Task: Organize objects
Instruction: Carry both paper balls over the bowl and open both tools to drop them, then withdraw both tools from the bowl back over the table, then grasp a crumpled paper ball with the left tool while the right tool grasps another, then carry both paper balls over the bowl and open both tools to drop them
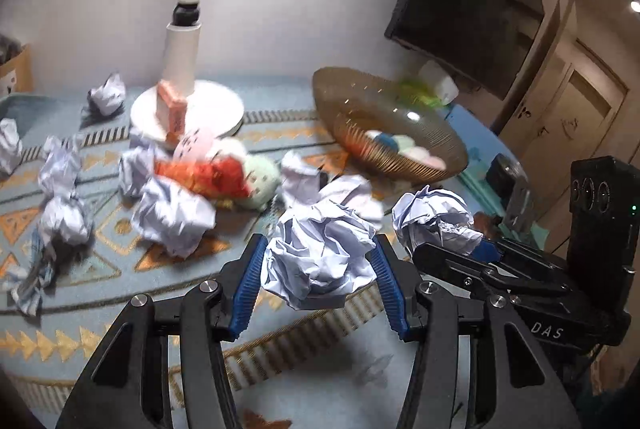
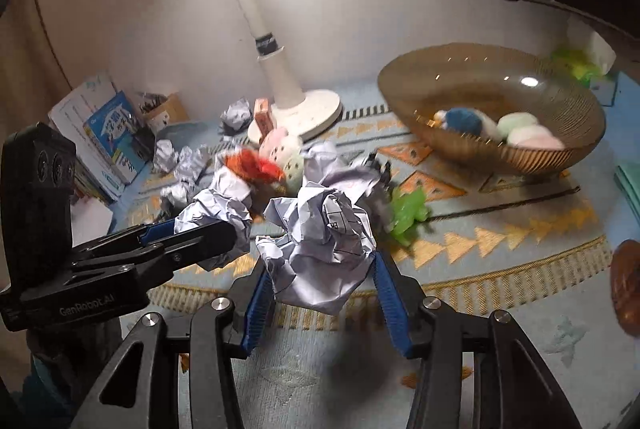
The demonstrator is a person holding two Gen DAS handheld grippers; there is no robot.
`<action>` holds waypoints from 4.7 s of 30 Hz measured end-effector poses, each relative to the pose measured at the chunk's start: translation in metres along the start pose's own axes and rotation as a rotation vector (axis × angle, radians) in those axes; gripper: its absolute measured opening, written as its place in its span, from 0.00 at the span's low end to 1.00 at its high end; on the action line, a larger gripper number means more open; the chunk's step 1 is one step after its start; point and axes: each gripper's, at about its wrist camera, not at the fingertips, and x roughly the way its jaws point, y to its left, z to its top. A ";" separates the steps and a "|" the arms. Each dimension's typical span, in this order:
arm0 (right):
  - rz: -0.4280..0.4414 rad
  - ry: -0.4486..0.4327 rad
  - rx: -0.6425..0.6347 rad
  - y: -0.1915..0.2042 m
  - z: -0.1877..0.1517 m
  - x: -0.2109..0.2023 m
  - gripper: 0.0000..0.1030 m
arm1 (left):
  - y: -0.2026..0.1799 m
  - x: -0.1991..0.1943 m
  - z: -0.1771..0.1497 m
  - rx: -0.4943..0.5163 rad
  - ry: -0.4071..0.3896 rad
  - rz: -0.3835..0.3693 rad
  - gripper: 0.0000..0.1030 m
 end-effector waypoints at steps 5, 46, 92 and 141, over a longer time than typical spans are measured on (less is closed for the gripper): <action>-0.112 -0.129 -0.010 -0.027 0.047 -0.033 0.47 | -0.043 0.011 0.057 0.113 -0.044 -0.037 0.49; -0.064 -0.075 -0.020 0.024 0.022 0.013 0.75 | 0.046 -0.037 -0.032 -0.187 -0.055 0.173 0.72; 0.074 0.169 -0.052 0.114 0.021 0.129 0.75 | 0.172 -0.067 -0.015 -0.281 0.034 0.333 0.72; 0.023 0.193 -0.165 0.082 -0.060 0.060 0.70 | 0.087 -0.037 -0.085 -0.270 -0.001 0.129 0.46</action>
